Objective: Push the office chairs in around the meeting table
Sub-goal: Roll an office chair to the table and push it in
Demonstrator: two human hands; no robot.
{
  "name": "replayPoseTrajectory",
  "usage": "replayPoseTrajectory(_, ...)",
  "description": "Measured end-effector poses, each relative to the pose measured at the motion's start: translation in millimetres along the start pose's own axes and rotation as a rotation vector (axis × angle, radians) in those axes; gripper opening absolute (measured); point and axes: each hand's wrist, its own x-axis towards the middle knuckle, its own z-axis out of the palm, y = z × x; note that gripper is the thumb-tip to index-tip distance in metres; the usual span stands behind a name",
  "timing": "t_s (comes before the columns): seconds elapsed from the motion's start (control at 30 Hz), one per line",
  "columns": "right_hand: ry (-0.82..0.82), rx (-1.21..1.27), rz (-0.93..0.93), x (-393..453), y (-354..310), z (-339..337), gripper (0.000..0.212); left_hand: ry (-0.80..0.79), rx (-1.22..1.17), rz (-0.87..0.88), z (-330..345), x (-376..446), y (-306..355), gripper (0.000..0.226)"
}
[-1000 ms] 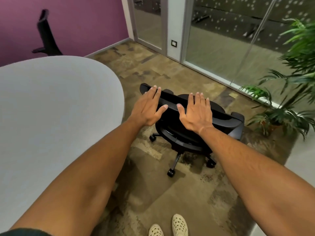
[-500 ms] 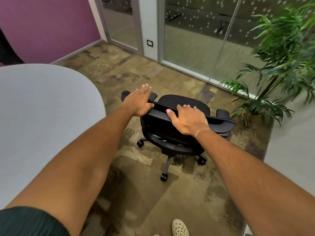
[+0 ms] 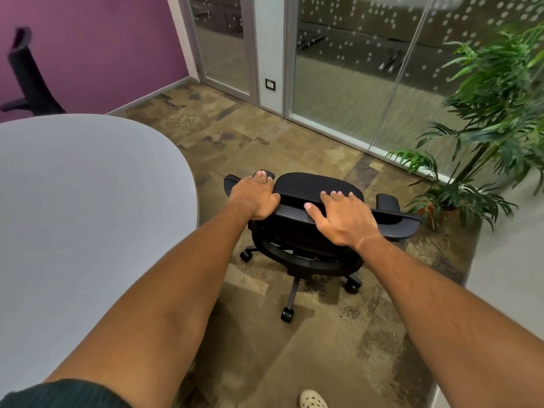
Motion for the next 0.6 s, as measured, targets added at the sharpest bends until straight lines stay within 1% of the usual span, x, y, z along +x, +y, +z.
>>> replayPoseTrajectory(0.23,-0.032,0.019,-0.094,-17,-10,-5,0.083,-0.002,-0.069,-0.126,6,-43,5,0.063)
replayPoseTrajectory(0.4,-0.051,0.024,-0.201,-36,-10,-5,0.082,0.015,-0.118,-0.241,9,-82,22,0.058)
replayPoseTrajectory(0.5,-0.054,0.024,-0.28,-47,-6,-7,0.081,0.041,-0.159,-0.319,12,-105,36,0.05)
replayPoseTrajectory(0.6,-0.064,0.022,-0.342,-56,-2,-9,0.08,0.063,-0.194,-0.37,16,-126,50,0.05)
